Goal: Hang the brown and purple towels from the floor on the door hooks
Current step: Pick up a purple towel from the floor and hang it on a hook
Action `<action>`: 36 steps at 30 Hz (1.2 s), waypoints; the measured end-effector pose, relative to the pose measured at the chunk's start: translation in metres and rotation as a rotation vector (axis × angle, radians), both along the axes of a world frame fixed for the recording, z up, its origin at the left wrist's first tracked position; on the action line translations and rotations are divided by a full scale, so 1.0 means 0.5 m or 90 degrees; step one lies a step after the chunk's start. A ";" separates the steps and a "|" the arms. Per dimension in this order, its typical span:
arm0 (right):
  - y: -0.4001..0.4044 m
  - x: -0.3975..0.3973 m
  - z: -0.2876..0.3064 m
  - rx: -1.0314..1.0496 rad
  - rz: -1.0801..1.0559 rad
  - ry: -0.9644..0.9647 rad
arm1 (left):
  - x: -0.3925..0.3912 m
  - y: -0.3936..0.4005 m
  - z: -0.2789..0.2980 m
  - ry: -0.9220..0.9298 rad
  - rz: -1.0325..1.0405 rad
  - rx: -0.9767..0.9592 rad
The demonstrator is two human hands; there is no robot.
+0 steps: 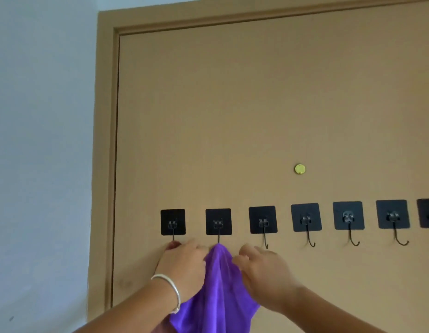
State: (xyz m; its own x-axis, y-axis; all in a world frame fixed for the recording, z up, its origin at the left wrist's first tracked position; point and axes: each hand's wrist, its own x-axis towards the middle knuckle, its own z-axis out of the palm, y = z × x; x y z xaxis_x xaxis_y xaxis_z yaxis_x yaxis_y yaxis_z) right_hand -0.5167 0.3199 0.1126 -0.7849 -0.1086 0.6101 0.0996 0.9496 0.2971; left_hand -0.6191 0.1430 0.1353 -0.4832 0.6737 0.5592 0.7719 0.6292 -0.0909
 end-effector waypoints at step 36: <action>0.019 0.982 -0.069 -0.121 -1.045 0.134 | 0.654 0.588 -0.093 -0.025 -0.923 0.103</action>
